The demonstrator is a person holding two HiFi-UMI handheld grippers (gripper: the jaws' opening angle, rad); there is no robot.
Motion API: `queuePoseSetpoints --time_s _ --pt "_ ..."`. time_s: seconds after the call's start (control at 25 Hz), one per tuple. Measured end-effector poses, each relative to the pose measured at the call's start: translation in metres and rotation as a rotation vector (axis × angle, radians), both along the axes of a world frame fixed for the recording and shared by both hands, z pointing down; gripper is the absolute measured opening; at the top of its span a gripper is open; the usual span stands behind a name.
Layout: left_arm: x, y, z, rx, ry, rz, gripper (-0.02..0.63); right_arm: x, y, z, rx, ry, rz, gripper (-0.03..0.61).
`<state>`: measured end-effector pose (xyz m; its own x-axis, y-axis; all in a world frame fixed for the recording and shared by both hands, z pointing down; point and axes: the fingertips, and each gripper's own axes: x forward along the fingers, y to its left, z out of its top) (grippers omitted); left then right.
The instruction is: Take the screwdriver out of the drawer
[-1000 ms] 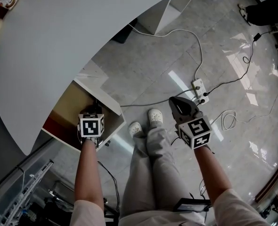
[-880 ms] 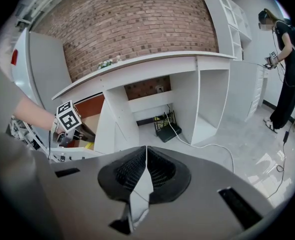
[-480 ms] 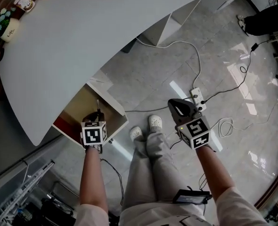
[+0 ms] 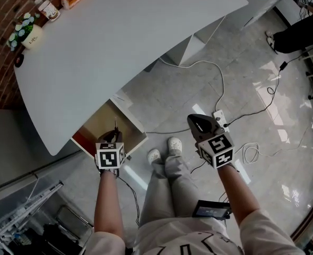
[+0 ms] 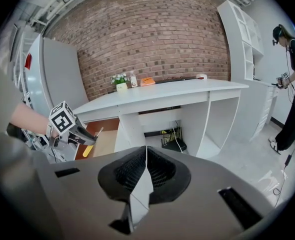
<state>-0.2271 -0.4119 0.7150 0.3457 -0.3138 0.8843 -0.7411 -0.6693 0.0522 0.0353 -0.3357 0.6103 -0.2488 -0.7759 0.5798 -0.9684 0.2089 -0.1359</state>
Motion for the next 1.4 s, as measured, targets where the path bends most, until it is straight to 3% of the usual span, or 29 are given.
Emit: queuePoseSetpoints --time_s 0.44,1.4 --pt "0.006 0.001 -0.101 0.118 0.112 -0.088 0.083 0.006 0.002 -0.082 0.056 -0.016 0.028 0.021" --pt "0.047 -0.031 -0.316 0.521 0.377 -0.082 0.083 0.005 -0.019 -0.241 0.308 0.165 -0.074 0.021"
